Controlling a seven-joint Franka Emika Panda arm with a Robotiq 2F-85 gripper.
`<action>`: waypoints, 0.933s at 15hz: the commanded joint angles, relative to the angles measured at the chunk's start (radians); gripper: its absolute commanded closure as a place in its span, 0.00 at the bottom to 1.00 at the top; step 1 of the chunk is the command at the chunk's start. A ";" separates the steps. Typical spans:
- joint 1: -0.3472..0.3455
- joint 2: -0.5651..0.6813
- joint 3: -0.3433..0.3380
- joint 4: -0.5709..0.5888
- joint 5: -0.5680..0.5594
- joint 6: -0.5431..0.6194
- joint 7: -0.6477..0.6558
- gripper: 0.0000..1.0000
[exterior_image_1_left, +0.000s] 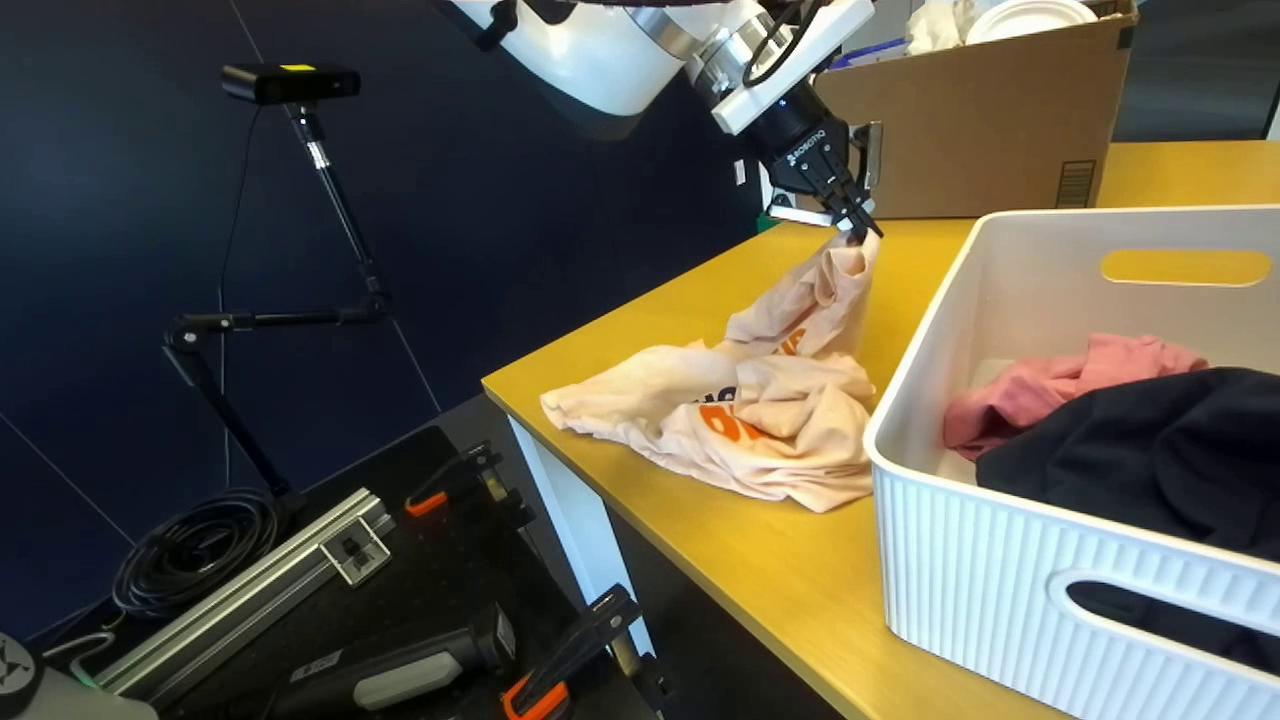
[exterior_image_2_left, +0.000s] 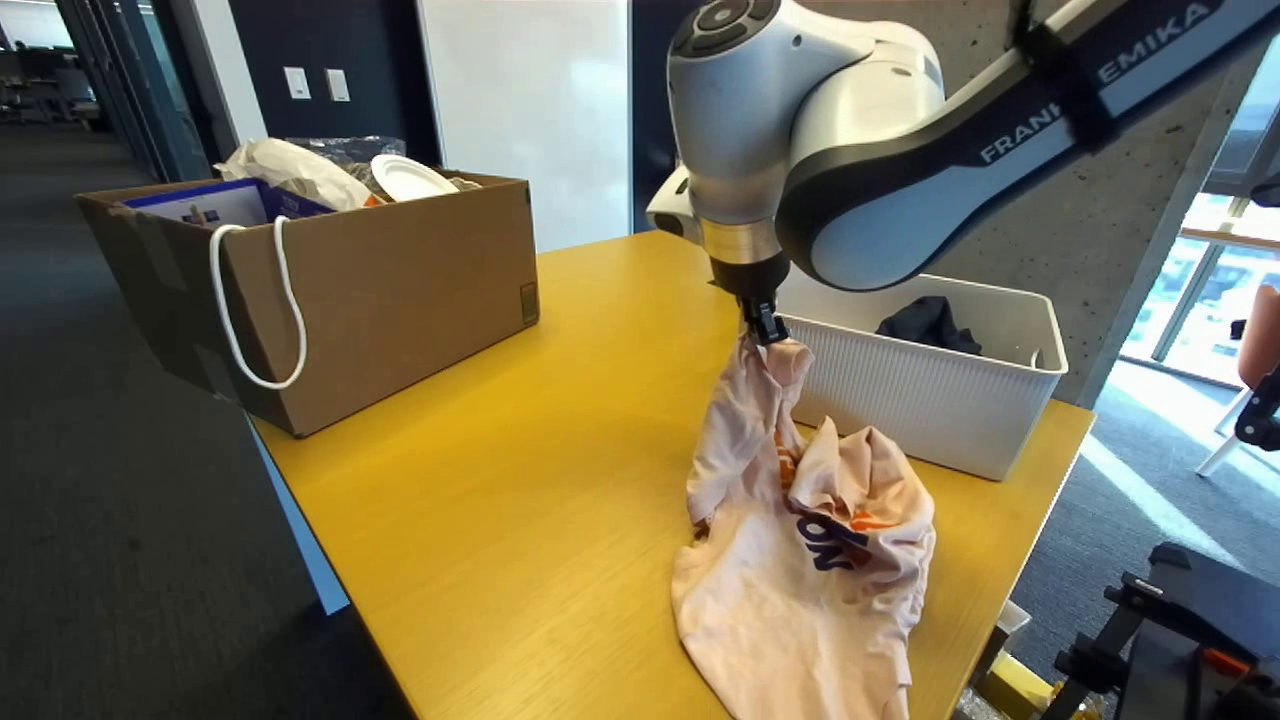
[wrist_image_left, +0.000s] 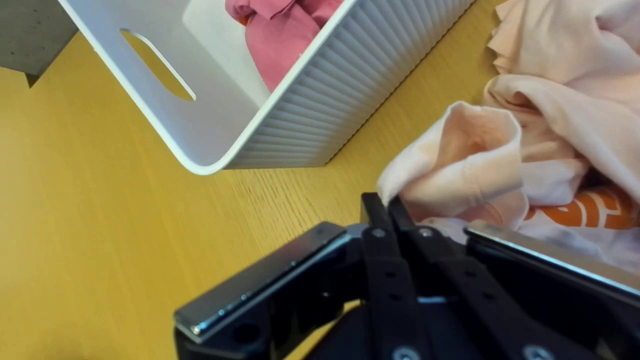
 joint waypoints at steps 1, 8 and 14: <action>0.003 0.031 0.013 0.043 -0.033 0.018 -0.028 0.72; 0.019 -0.040 0.024 -0.064 -0.019 0.027 0.073 0.28; 0.031 -0.170 0.085 -0.236 0.208 -0.018 0.245 0.00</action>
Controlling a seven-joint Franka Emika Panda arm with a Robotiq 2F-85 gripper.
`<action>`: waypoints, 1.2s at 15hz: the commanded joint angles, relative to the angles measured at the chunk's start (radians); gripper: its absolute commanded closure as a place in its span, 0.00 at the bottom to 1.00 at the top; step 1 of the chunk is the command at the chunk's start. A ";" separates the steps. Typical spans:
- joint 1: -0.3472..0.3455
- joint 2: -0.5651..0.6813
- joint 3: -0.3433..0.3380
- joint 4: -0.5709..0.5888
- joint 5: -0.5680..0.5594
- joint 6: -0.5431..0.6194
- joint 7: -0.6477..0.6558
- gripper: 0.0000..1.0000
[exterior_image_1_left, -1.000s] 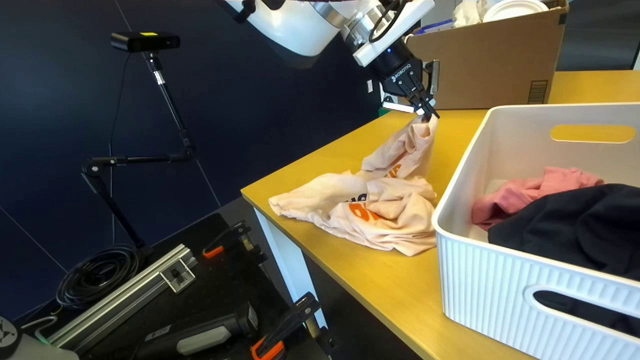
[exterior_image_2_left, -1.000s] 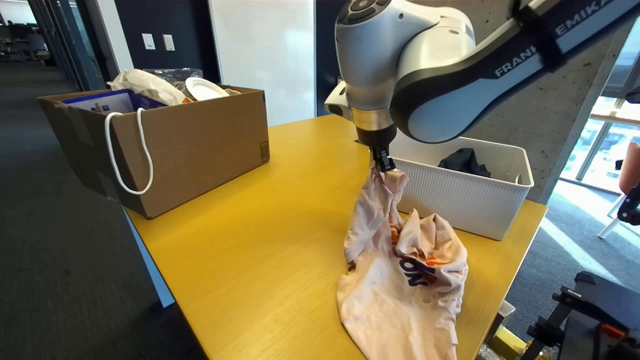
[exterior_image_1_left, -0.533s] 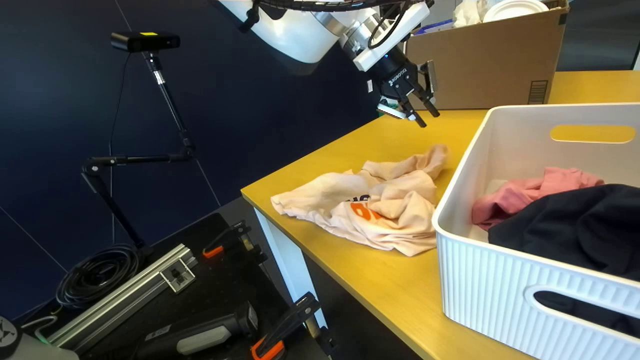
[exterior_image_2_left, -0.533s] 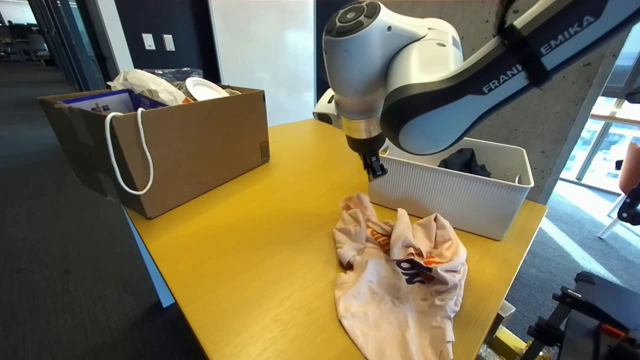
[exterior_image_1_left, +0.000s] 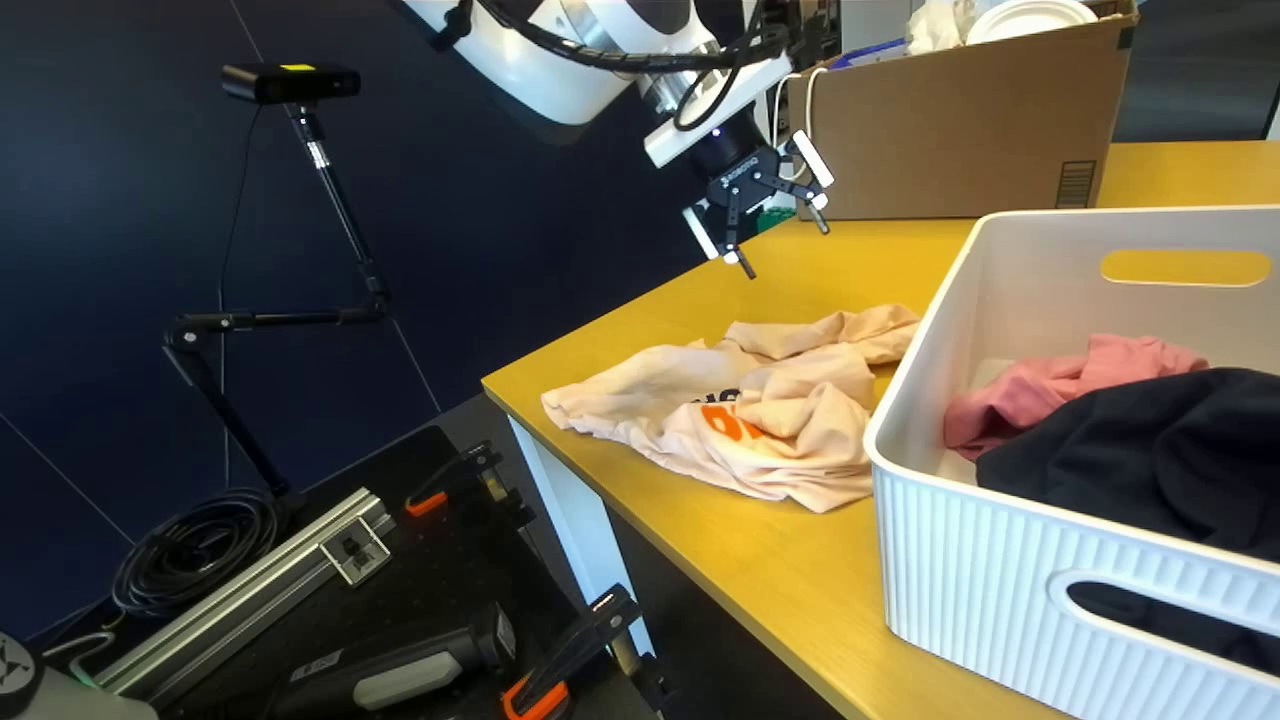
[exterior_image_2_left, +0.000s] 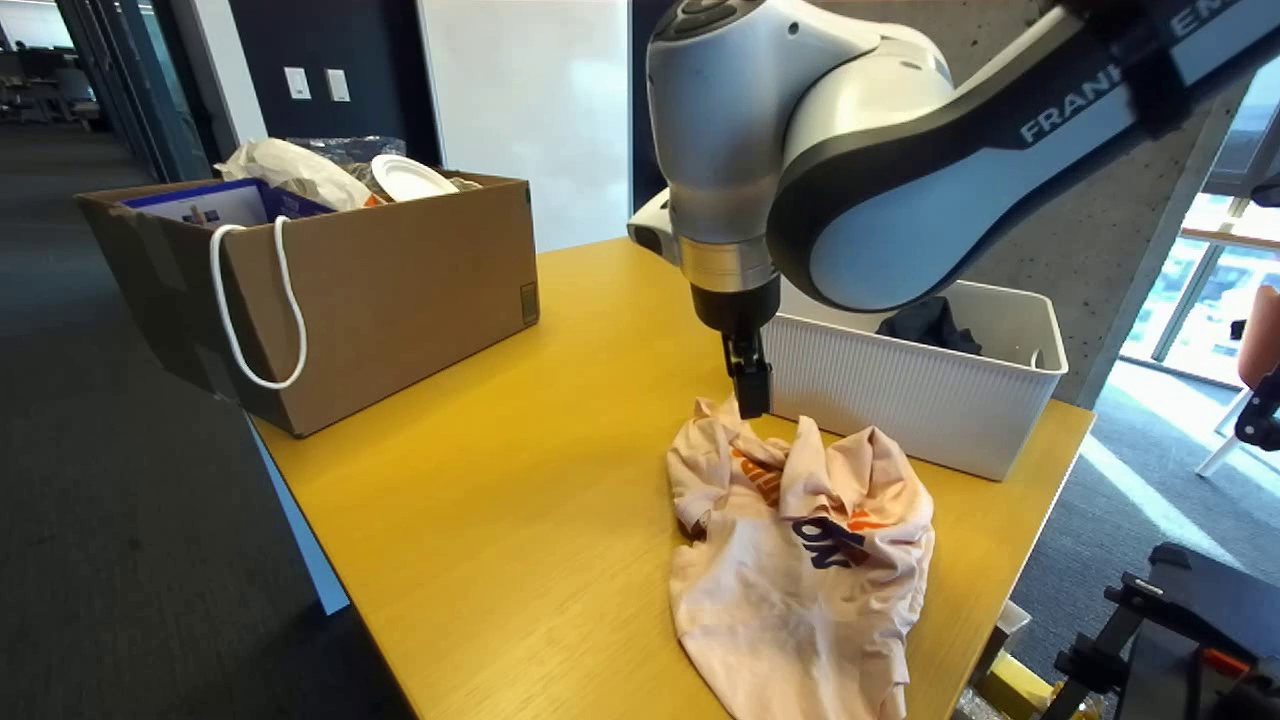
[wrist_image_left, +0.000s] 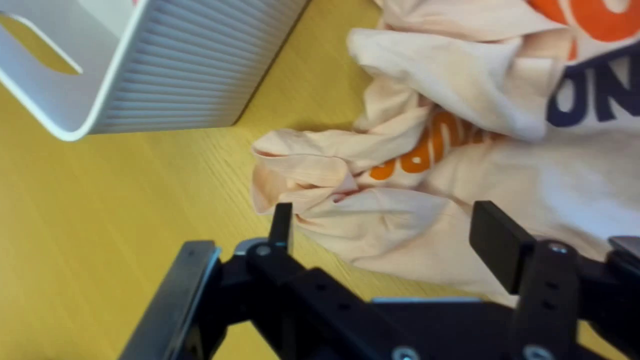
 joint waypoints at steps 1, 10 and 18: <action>0.013 -0.132 0.021 -0.154 0.119 -0.023 0.129 0.00; 0.016 -0.055 -0.059 -0.155 0.210 0.000 0.340 0.00; 0.045 0.152 -0.076 0.021 0.240 -0.024 0.399 0.00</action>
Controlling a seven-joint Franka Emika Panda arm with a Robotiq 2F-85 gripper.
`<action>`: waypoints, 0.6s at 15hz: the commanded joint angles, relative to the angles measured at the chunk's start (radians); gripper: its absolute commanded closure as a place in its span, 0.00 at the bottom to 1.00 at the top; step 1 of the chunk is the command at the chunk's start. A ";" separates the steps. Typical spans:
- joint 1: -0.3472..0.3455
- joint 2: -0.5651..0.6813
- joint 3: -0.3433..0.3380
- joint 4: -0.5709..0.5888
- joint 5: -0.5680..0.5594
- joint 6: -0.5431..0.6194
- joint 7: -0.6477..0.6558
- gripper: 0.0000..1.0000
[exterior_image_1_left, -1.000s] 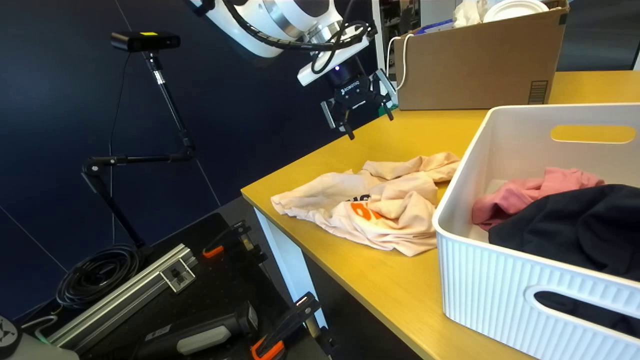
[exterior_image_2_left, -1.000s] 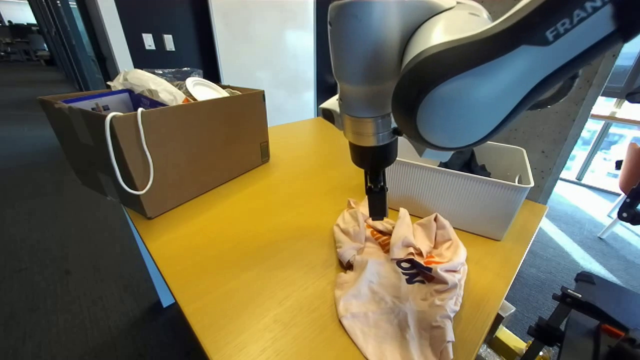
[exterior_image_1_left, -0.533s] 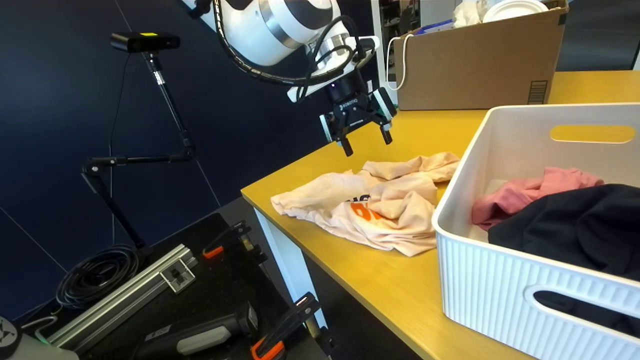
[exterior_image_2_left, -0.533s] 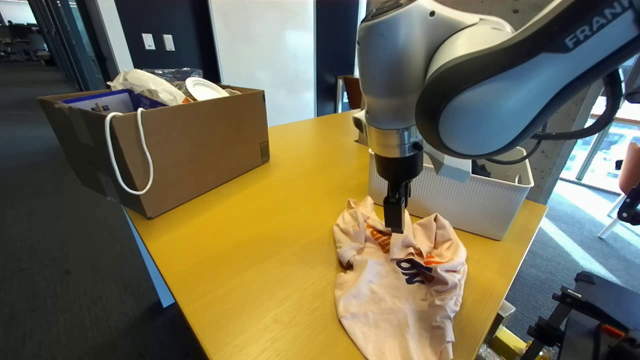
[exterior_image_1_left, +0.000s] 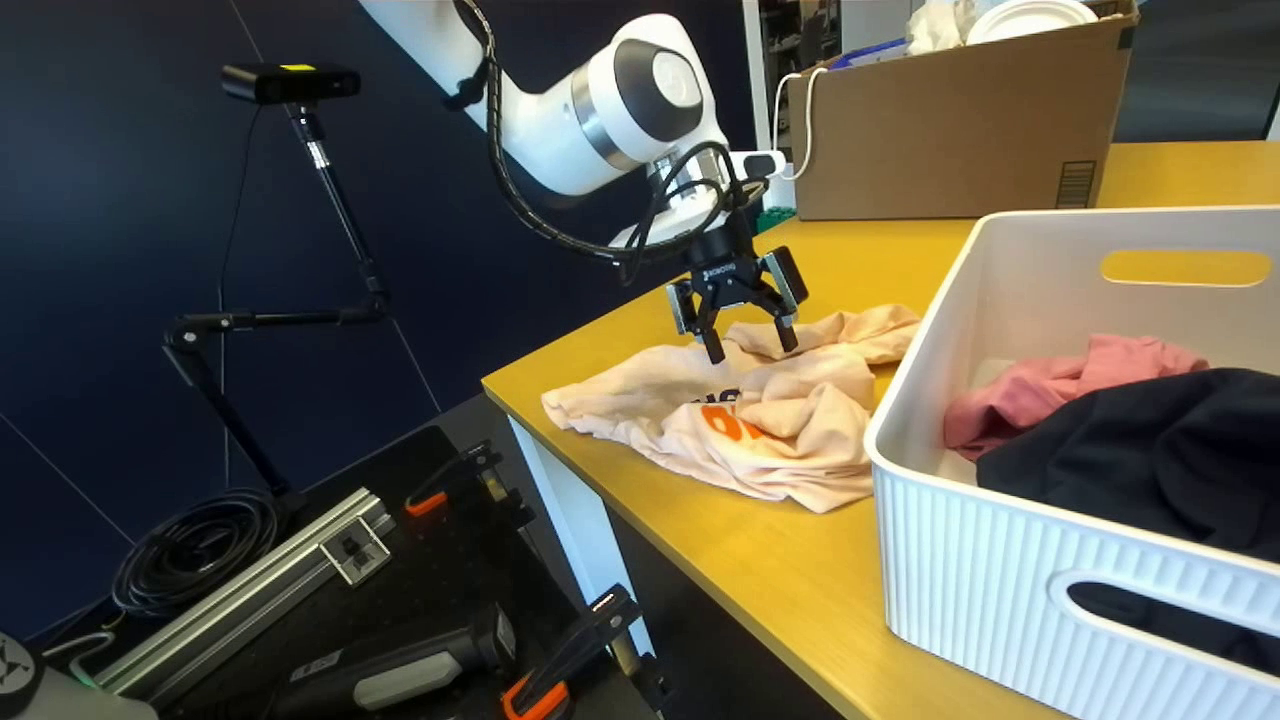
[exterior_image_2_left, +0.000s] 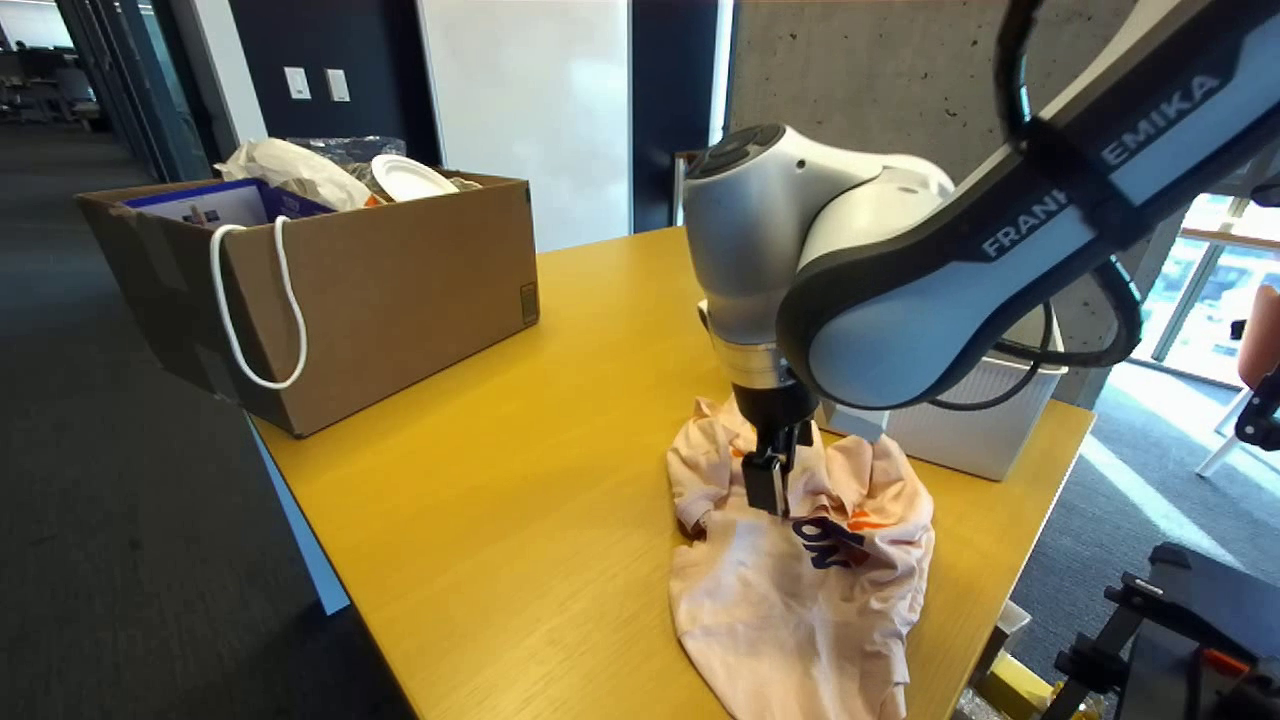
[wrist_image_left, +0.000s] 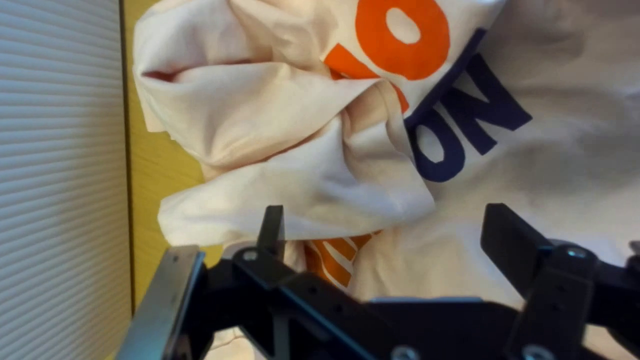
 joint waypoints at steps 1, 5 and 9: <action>0.020 0.077 -0.019 0.097 0.045 -0.025 0.005 0.00; 0.026 0.053 -0.025 0.049 0.073 -0.014 0.038 0.00; 0.045 0.005 -0.036 -0.046 0.077 0.012 0.112 0.00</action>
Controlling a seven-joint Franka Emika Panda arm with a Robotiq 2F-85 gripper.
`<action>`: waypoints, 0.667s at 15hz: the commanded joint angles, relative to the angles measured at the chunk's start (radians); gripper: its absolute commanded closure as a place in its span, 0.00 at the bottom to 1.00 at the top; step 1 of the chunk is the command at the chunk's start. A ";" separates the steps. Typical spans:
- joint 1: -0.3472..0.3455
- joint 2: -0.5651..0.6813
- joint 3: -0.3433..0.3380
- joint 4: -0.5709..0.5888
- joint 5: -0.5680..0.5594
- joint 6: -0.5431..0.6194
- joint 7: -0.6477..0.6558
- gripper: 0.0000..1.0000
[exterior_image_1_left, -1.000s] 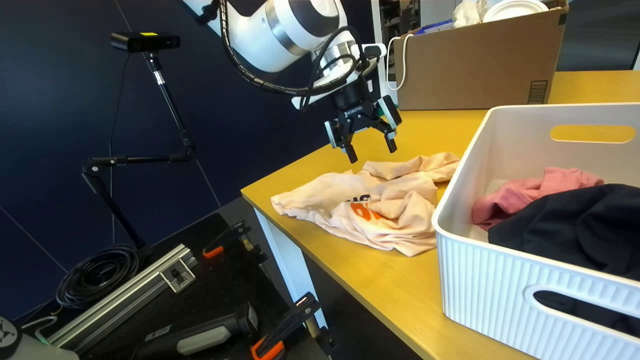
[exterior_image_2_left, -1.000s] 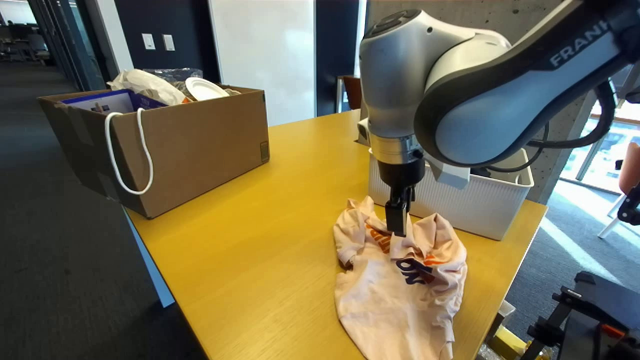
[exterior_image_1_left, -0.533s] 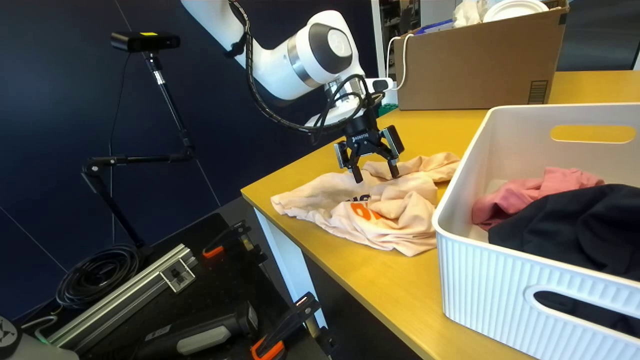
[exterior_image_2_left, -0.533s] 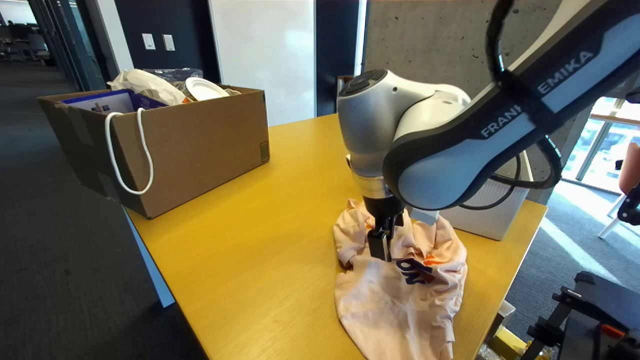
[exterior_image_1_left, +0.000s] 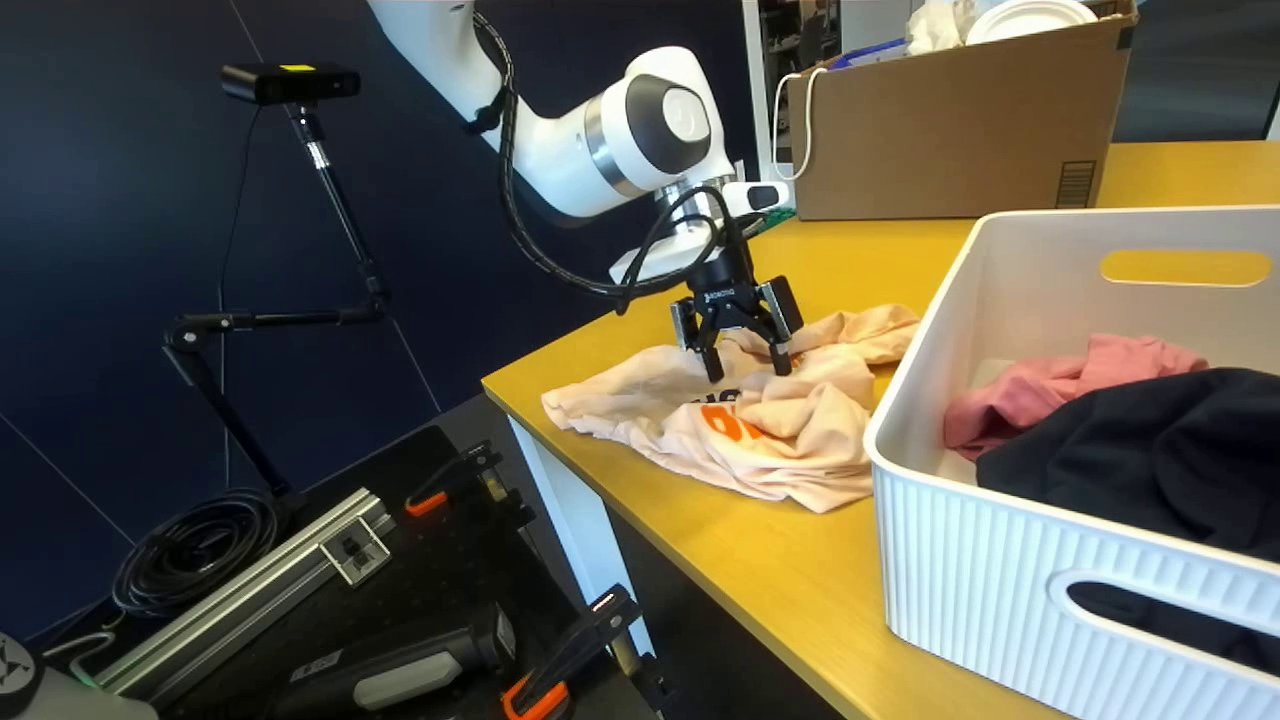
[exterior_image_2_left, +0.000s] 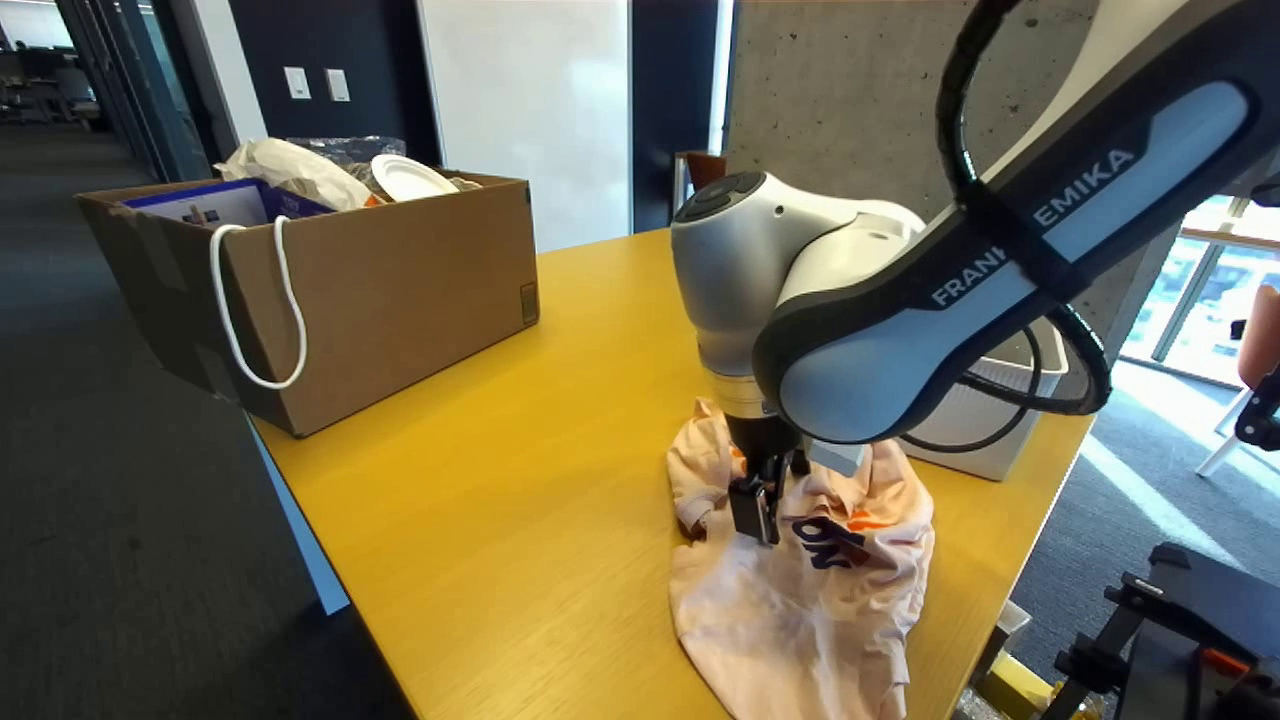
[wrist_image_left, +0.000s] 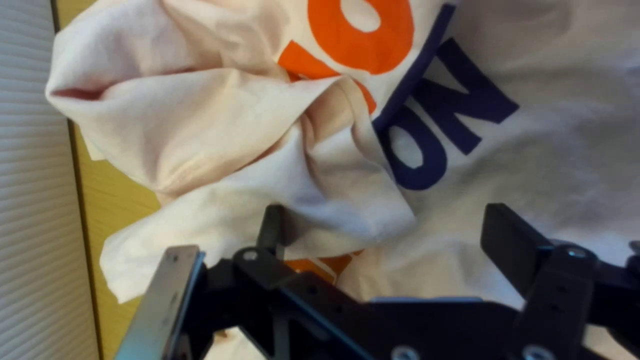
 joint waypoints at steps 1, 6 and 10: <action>0.042 -0.079 -0.034 -0.114 0.019 0.019 0.087 0.00; 0.055 -0.165 -0.083 -0.202 -0.002 0.056 0.197 0.00; 0.047 -0.147 -0.105 -0.174 -0.002 0.045 0.216 0.00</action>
